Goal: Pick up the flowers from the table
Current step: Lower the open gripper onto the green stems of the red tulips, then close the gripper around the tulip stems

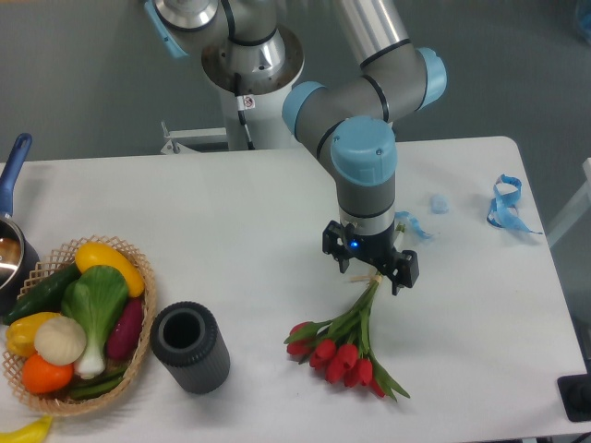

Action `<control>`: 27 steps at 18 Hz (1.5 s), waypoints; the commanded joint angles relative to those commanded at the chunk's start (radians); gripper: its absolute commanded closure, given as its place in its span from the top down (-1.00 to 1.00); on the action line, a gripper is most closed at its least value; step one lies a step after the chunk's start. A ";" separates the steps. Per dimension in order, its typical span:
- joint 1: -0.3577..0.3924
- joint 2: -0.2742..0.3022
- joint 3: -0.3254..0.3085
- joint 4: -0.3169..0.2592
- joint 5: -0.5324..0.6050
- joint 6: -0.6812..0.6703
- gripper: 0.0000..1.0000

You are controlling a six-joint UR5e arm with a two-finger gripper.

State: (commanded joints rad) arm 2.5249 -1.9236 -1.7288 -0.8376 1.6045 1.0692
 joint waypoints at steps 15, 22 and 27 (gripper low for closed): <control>0.000 -0.028 -0.057 0.101 -0.002 -0.003 1.00; -0.006 -0.089 -0.063 0.104 -0.002 0.002 1.00; -0.006 -0.132 -0.061 0.106 -0.002 0.003 1.00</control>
State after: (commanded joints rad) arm 2.5188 -2.0555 -1.7901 -0.7317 1.6030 1.0723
